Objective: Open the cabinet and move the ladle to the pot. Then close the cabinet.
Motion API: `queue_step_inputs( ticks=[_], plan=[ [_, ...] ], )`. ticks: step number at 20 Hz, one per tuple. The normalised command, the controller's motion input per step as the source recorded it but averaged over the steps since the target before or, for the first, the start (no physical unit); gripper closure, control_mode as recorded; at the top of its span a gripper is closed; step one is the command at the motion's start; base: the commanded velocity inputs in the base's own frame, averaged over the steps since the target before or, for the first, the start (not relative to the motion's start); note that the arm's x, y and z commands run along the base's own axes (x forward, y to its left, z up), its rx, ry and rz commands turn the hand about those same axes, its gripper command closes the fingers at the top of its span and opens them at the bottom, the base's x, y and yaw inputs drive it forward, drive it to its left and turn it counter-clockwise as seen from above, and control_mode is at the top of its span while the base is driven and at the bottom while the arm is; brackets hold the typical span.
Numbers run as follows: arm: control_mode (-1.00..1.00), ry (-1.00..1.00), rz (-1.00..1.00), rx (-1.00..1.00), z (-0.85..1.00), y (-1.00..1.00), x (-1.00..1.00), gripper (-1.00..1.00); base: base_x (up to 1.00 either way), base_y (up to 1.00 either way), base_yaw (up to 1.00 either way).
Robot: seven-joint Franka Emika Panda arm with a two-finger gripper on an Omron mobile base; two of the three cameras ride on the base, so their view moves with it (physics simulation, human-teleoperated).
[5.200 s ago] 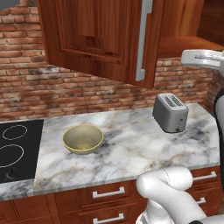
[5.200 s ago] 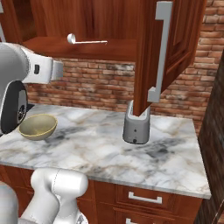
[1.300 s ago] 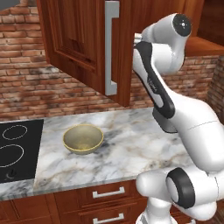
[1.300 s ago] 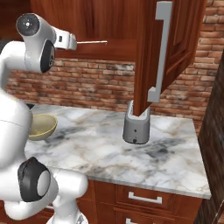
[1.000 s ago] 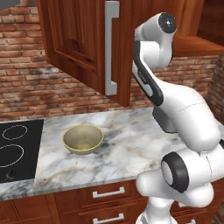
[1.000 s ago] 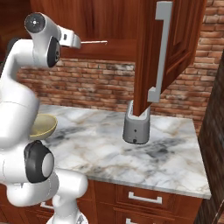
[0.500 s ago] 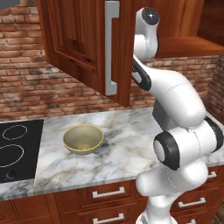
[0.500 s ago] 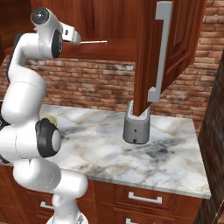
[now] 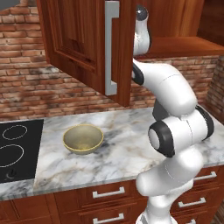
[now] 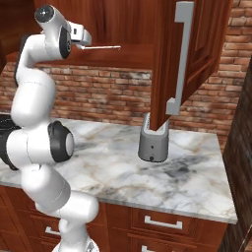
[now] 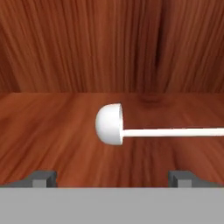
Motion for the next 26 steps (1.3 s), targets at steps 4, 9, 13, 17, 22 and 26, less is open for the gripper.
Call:
queue_step_inputs(
  ticks=[4, 9, 13, 17, 22, 26],
  plan=[
    [-1.0, 0.0, 0.0, -0.06, -0.17, 0.0, 0.27, -1.0, 0.0, 0.0, 0.0],
    [-1.0, 0.0, 0.0, -0.01, -0.16, 0.0, 0.35, -1.0, 0.0, 0.0, 0.0],
    [-1.0, 0.0, 0.0, 0.0, -0.11, 0.0, 0.37, -1.0, 0.0, 0.0, 0.0],
    [-1.0, 0.01, 0.0, 0.0, -0.04, 0.05, 0.39, -1.0, 0.0, 0.0, 0.0],
    [-1.0, 0.0, 0.0, 0.0, 0.0, 0.11, 0.45, -1.0, 0.0, 0.0, 0.0],
    [-1.0, 0.02, 0.0, 0.0, 0.0, 0.15, 0.49, -1.0, 0.0, 0.0, 0.0]
  ],
)
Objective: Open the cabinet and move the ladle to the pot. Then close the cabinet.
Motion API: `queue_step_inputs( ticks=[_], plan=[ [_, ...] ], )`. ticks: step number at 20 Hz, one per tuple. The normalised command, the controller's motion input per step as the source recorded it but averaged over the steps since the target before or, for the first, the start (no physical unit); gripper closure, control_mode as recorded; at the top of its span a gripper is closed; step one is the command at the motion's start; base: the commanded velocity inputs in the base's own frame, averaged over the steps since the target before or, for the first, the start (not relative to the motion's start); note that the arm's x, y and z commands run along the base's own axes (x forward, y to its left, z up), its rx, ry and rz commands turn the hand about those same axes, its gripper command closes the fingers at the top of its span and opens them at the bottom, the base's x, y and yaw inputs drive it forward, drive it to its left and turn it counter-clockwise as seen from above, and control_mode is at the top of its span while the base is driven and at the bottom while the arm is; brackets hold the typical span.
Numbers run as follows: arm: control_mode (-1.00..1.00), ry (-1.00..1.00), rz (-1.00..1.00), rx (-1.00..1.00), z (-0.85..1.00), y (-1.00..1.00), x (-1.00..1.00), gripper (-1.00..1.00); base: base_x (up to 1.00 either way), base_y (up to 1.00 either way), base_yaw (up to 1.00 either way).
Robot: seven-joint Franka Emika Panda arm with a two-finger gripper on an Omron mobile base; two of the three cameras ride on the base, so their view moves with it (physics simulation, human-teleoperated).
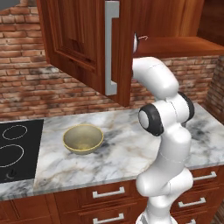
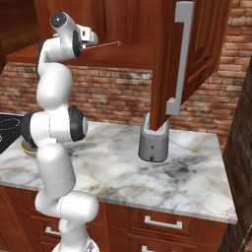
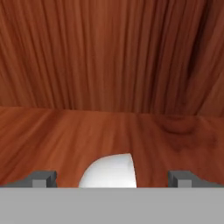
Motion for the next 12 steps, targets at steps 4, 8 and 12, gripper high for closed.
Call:
queue_step_inputs(
  ticks=[4, 8, 12],
  plan=[
    [-1.0, 0.02, 0.0, 0.0, 0.0, 0.17, 0.31, 1.0, 0.0, 0.0, 0.0],
    [-1.0, 0.04, 0.0, 0.0, -0.04, 0.15, 0.09, 1.0, 0.0, 0.0, 0.0],
    [-1.0, 0.05, 0.0, 0.0, -0.09, 0.0, -0.07, 1.0, 0.0, 0.0, 0.0]
  ],
)
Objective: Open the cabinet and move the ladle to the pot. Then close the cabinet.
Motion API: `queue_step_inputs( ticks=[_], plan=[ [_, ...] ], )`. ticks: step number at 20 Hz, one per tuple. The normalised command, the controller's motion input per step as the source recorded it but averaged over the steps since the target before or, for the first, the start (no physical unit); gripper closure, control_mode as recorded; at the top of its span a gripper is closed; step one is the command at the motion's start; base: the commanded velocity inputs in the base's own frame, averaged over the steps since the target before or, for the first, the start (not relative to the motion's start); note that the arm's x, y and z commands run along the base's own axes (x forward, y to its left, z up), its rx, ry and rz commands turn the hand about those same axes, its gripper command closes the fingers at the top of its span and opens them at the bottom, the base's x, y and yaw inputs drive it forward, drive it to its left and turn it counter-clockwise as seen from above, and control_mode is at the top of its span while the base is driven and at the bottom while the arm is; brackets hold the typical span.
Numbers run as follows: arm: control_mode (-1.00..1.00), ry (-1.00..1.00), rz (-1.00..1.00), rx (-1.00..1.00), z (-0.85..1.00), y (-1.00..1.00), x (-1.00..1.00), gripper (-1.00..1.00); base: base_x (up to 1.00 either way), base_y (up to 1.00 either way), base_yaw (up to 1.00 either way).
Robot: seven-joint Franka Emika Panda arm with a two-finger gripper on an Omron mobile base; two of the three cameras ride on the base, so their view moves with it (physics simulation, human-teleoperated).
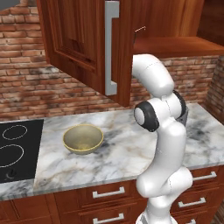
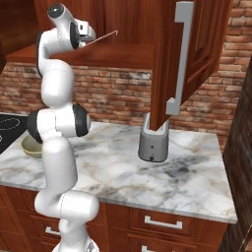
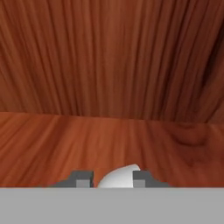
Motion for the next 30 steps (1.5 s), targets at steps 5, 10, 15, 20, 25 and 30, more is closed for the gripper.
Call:
queue_step_inputs(
  ticks=[5, 10, 15, 20, 25, 30],
  plan=[
    [-1.0, 0.04, -0.02, 0.0, -0.1, -0.02, -0.45, 1.0, 0.0, 0.0, 0.0],
    [-1.0, 0.01, -0.04, 0.0, -0.19, -0.06, -0.86, 1.0, 0.0, 0.0, 0.0],
    [-1.0, -0.09, -0.02, 0.0, -0.22, -0.23, -1.0, 1.0, 0.0, 0.0, 0.0],
    [-1.0, -0.08, -0.03, 0.03, 0.0, -0.46, -1.0, 1.0, 0.0, 0.0, 0.0],
    [-1.0, 0.0, -0.04, 0.06, 0.0, -0.56, -1.0, 1.0, 0.0, 0.0, 0.0],
    [-1.0, 0.01, -0.05, 0.06, -0.07, -0.48, -1.0, 1.0, 0.0, 0.0, 0.0]
  ],
)
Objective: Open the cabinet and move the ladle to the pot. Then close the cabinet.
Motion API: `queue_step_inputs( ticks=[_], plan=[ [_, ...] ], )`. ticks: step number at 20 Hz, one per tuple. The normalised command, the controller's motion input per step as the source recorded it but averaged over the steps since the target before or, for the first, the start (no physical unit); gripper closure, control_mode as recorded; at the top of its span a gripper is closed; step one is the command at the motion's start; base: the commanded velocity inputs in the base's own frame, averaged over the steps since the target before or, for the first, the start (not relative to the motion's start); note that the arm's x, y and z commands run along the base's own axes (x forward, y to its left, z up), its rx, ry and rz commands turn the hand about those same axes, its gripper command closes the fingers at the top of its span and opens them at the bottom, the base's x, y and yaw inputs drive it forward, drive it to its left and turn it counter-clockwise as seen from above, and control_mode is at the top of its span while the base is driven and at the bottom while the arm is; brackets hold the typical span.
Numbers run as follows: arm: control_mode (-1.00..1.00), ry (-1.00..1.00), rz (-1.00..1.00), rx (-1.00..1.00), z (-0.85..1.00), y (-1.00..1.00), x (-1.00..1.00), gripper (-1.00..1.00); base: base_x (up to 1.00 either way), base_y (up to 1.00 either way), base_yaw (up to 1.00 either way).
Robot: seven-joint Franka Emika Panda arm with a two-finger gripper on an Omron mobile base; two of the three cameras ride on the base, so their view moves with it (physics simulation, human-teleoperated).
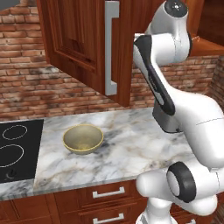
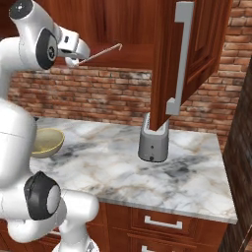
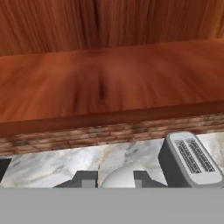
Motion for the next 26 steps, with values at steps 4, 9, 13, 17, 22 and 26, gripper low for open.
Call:
queue_step_inputs(
  ticks=[4, 9, 13, 17, 22, 26],
  plan=[
    [-1.0, 0.11, -0.05, 0.01, -0.36, -0.3, -0.97, 1.0, 0.0, 0.0, 0.0],
    [-1.0, 0.23, -0.05, 0.0, -0.61, -0.2, -0.49, 1.0, 0.0, 0.0, 0.0],
    [-1.0, 0.23, -0.03, 0.0, -0.74, -0.46, -0.17, 1.0, 0.0, 0.0, 0.0],
    [-1.0, 0.14, -0.01, 0.0, -0.58, -0.32, -0.03, 1.0, 0.0, 0.0, 0.0],
    [1.0, 0.01, 0.0, 0.0, -0.06, -0.03, -0.08, 1.0, -0.76, -0.07, -0.02],
    [1.0, 0.0, 0.0, 0.0, 0.0, 0.0, 0.0, 1.0, -1.0, 0.11, -0.06]
  ],
)
